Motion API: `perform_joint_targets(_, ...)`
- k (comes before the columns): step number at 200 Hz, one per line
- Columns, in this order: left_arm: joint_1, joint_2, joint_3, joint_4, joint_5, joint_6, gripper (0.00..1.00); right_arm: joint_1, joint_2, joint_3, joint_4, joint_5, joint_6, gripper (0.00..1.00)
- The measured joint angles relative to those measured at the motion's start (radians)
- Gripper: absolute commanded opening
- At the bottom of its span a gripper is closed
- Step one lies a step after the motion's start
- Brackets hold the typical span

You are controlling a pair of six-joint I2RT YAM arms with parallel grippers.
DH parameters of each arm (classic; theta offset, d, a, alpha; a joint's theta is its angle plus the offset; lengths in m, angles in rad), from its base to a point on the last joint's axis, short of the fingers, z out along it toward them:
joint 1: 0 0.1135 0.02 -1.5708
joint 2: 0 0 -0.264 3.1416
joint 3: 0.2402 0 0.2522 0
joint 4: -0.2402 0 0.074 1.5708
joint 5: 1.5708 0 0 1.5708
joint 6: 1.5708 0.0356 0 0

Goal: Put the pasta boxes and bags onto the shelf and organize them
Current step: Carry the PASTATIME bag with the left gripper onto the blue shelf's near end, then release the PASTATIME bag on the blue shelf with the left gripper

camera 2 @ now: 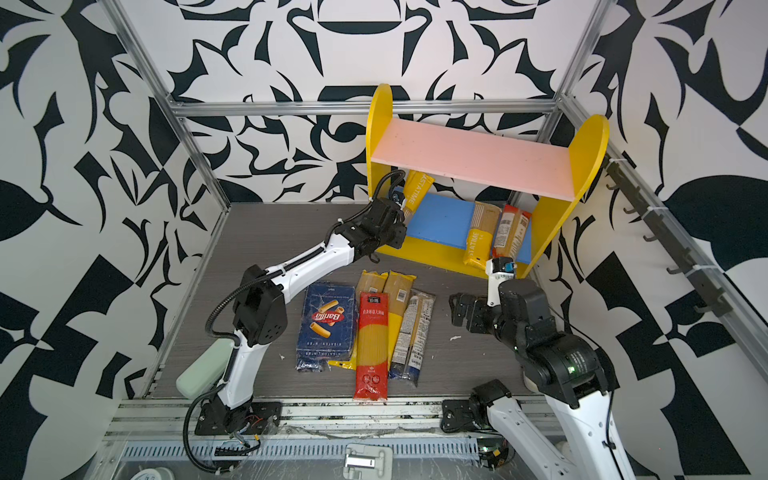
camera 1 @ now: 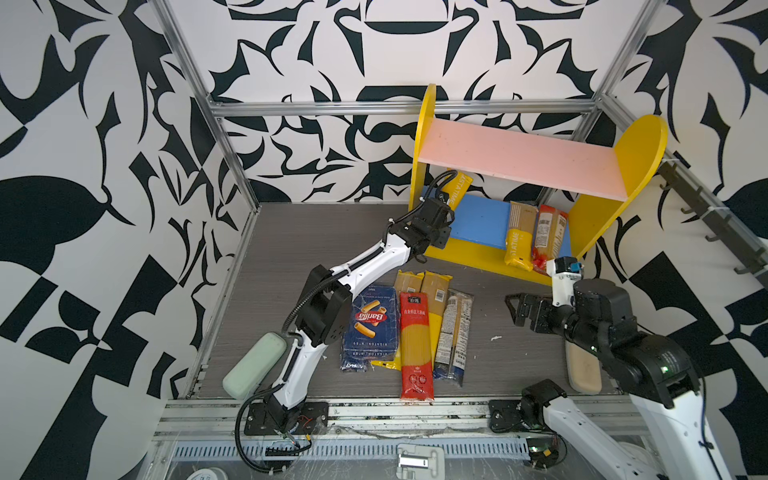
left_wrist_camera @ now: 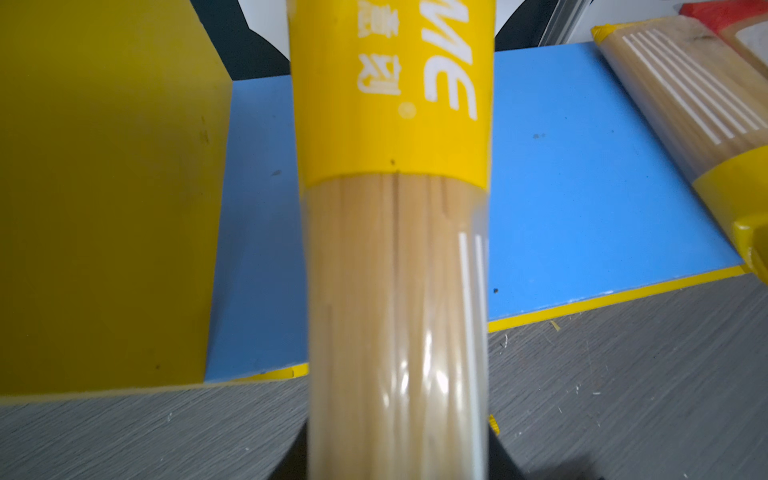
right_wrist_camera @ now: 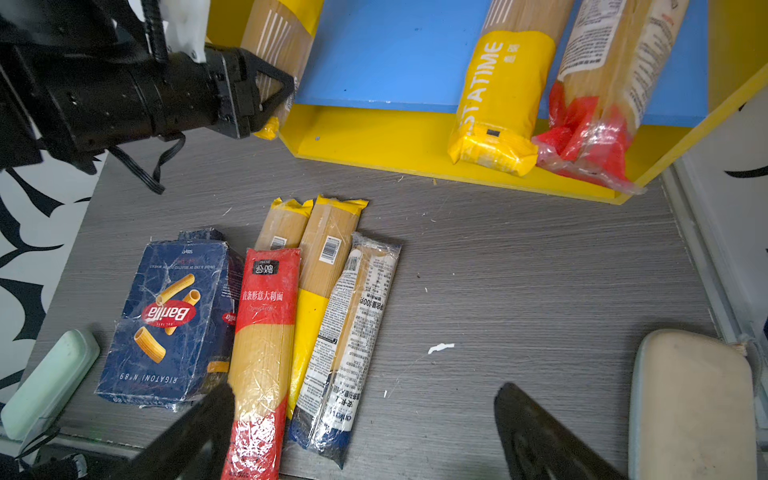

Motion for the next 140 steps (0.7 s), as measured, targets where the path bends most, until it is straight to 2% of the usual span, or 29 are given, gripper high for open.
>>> perform_joint_targets(10, 0.0, 0.011, 0.011, 0.006, -0.002, 0.001, 0.36, 0.0, 0.0, 0.007, 0.0, 0.002, -0.001, 0.99)
perform_joint_targets(28, 0.0, 0.031, 0.029, 0.01, -0.008, 0.004, 0.64, 0.0, 0.0, 0.017, -0.001, 0.005, -0.004, 1.0)
perform_joint_targets(49, 0.001, 0.047, 0.055, 0.036, -0.011, 0.009, 0.81, 0.0, 0.0, 0.022, -0.007, 0.007, -0.005, 1.0)
perform_joint_targets(98, 0.004, 0.039, 0.106, 0.078, -0.01, 0.002, 0.84, 0.0, 0.0, 0.034, -0.027, 0.006, -0.01, 0.99)
perform_joint_targets(140, 0.004, -0.043, -0.042, 0.084, -0.002, -0.031, 0.84, 0.0, 0.0, 0.034, -0.042, -0.001, -0.006, 1.0)
